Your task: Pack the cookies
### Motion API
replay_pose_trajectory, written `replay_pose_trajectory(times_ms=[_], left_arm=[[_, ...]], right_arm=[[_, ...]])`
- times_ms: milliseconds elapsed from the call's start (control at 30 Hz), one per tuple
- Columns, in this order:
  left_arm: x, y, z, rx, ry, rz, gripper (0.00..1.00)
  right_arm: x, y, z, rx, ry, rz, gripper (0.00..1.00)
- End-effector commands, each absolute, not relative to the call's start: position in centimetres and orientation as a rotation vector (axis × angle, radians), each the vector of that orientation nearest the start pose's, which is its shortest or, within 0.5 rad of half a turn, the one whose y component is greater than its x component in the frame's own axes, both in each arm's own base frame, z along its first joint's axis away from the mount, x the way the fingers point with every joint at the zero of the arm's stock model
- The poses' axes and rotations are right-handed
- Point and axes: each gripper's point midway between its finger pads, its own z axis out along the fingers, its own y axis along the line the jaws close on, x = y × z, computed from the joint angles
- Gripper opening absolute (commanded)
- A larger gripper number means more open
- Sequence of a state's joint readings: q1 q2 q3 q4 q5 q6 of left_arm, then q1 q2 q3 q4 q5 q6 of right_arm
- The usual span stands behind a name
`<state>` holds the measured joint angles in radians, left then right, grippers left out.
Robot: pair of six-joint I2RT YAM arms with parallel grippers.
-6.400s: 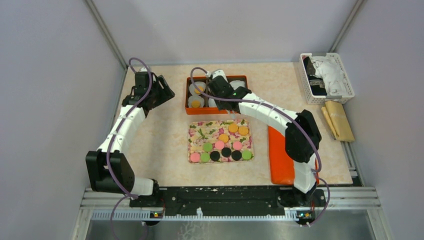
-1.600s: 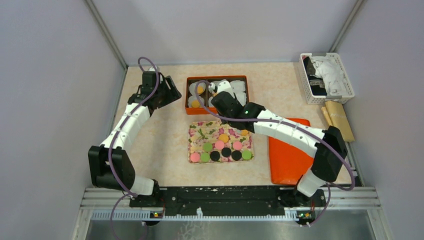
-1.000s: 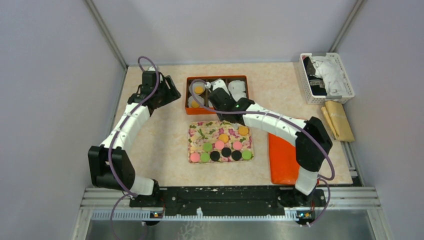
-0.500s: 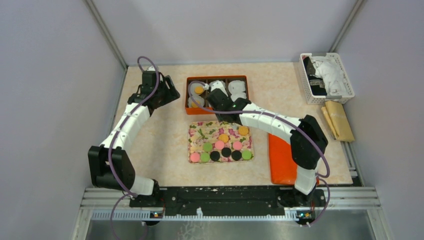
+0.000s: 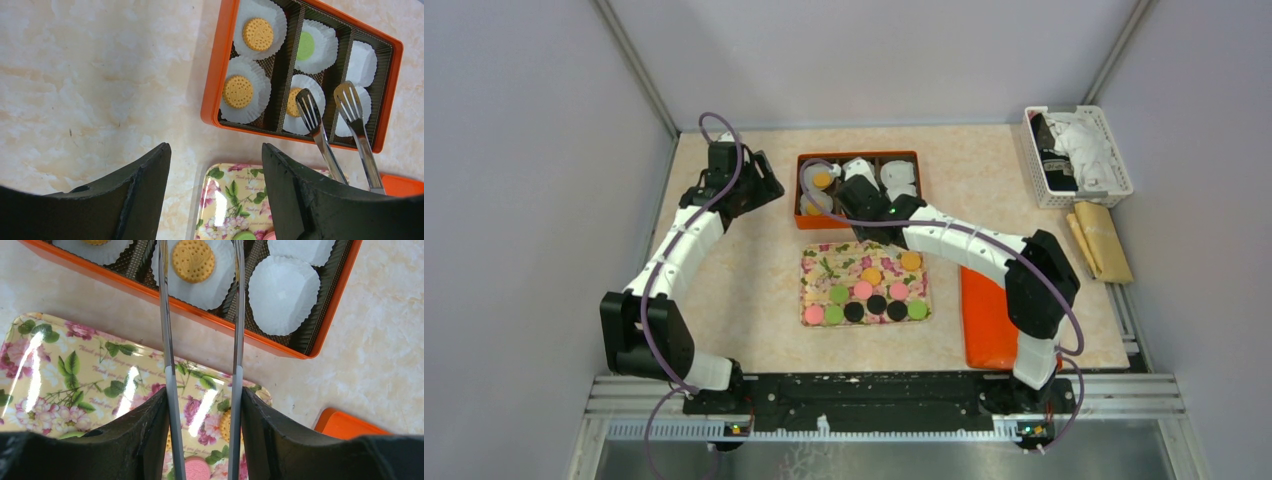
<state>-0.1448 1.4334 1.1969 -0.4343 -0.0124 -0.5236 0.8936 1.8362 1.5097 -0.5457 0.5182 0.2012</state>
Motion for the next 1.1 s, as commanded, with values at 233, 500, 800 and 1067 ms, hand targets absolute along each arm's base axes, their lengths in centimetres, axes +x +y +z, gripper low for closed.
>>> replay_pose_trajectory(times_ms=[233,500,800,1067], left_arm=[[40.8,-7.7,21.0,-0.412,2.170,-0.348,0.73],[40.9,-7.8,21.1,-0.420,2.166,-0.354,0.73],[41.0,-9.0,21.5,-0.411,2.177,-0.428,0.73],[40.9,-9.6,22.1,-0.398,2.169,-0.458,0.72]], right_arm=[[36.0,31.5,19.4,-0.477,2.127,0.003,0.46],[30.8,29.9,21.6,-0.522,2.115,0.095,0.42],[22.6,26.3,18.6,-0.587,2.226,0.114,0.43],[18.7,21.4,15.3,-0.475,2.368,0.087,0.44]])
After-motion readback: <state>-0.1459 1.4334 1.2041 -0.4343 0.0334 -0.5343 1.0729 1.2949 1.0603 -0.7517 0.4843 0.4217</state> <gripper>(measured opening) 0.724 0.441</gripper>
